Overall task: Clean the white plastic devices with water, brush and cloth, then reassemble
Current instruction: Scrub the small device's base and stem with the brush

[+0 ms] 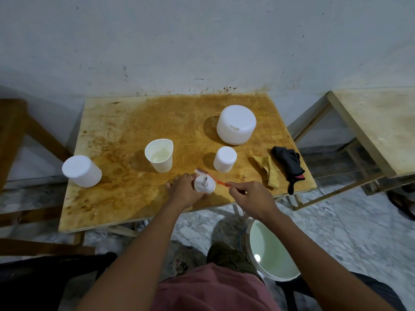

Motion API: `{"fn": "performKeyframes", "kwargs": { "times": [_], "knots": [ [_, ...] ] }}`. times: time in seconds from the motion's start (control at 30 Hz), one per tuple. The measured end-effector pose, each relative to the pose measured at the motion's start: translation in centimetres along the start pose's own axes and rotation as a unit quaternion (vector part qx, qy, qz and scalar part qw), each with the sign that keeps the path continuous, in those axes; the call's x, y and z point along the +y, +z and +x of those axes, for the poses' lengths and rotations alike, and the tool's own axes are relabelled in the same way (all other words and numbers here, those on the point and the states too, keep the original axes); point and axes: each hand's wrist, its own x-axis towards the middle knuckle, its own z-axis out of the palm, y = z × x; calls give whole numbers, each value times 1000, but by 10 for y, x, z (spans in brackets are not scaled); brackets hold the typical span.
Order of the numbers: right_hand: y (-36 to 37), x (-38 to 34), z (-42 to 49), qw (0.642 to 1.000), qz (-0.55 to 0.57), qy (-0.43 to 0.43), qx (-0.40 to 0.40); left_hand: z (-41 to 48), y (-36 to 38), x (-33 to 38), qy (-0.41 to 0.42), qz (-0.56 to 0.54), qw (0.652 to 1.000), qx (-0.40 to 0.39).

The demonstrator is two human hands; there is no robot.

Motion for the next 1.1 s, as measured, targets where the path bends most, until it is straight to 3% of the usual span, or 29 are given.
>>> {"fn": "performKeyframes", "kwargs": {
  "times": [0.3,0.73,0.87,1.1],
  "knots": [
    [6,4,-1,1000,2,12,17,0,2,-1,3,-3,1000,2],
    [38,17,-30,990,118,23,73,-3,-2,4,-13,19,1000,-9],
    [48,20,-34,992,87,35,90,-4,1,3,-6,6,1000,-3],
    [58,22,-41,985,-16,-100,142,-7,1,5,-10,-5,1000,7]
  ]
}}
